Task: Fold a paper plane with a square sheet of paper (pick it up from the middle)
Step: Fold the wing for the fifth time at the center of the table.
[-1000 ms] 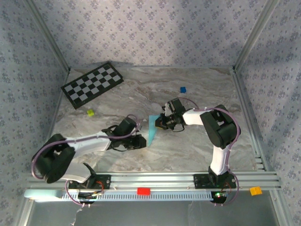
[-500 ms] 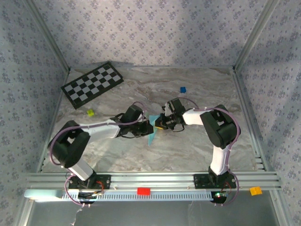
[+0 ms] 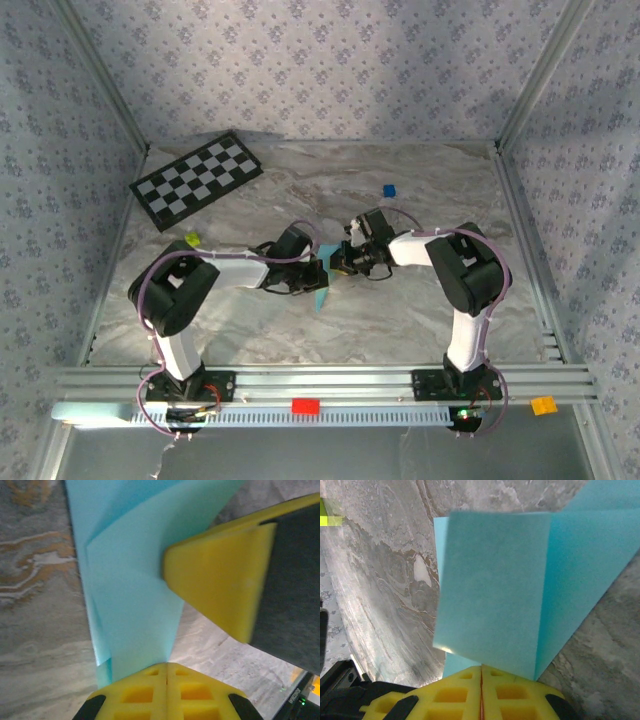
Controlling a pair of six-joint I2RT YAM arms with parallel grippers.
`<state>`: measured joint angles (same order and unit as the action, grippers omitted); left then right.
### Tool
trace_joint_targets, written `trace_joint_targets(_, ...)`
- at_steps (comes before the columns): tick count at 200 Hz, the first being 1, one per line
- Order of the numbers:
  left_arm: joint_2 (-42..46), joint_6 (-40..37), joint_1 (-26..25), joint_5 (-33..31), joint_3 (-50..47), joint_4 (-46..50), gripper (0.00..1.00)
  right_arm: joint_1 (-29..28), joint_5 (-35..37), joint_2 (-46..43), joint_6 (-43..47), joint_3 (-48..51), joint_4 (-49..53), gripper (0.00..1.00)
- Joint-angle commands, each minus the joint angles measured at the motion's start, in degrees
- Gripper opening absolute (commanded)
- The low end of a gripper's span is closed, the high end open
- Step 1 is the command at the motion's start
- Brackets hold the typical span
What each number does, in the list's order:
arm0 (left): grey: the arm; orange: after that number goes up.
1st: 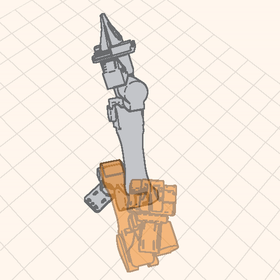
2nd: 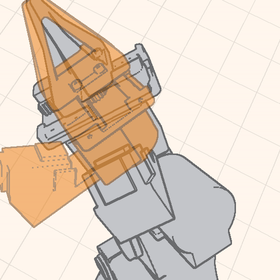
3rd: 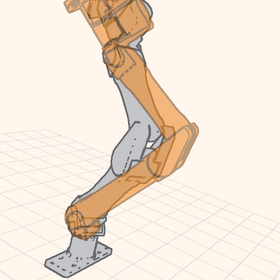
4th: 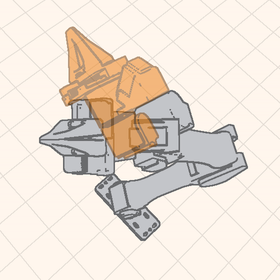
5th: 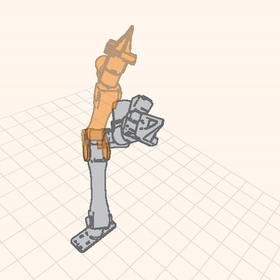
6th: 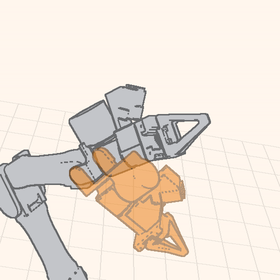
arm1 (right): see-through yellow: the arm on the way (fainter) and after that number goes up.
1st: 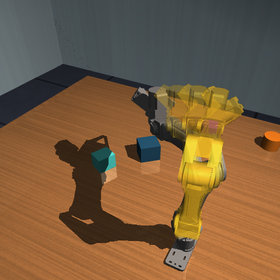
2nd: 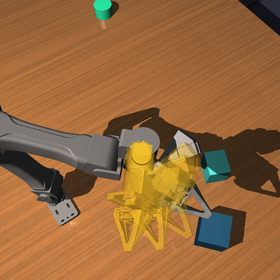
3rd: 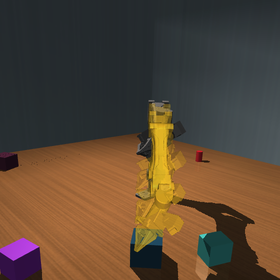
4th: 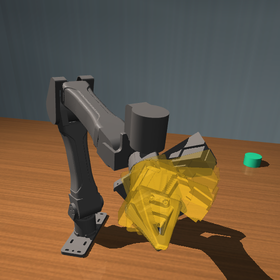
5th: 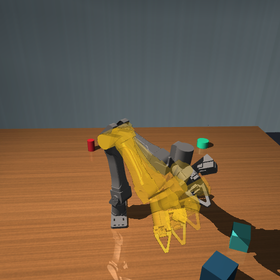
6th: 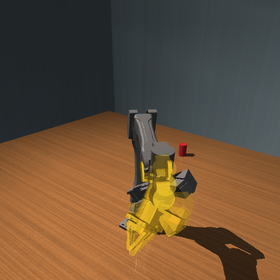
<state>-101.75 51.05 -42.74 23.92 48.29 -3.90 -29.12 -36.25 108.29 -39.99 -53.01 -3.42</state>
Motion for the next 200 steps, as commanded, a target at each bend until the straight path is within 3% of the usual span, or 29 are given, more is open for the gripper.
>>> trace_joint_targets(1, -0.96, 0.04, -0.24, -2.3, -1.74, 1.62, 0.01, -0.19, 2.64, 1.5, 0.69, 2.19, 3.86, 0.1)
trace_joint_targets(116, 0.5, -4.81, -1.74, 0.78, -10.0, 0.46, 0.0, 2.37, 0.72, -11.93, 6.54, 1.6, 8.11, 0.14)
trace_joint_targets(150, 0.72, -5.03, -1.75, 0.77, -10.08, 0.82, 0.0, 0.5, -2.59, -8.62, 6.79, 1.27, 5.28, 0.1)
trace_joint_targets(200, 1.38, -4.72, -1.79, 0.01, -11.03, 0.8, 0.0, -2.56, -0.29, -3.51, 7.64, -1.78, 5.94, 0.09)
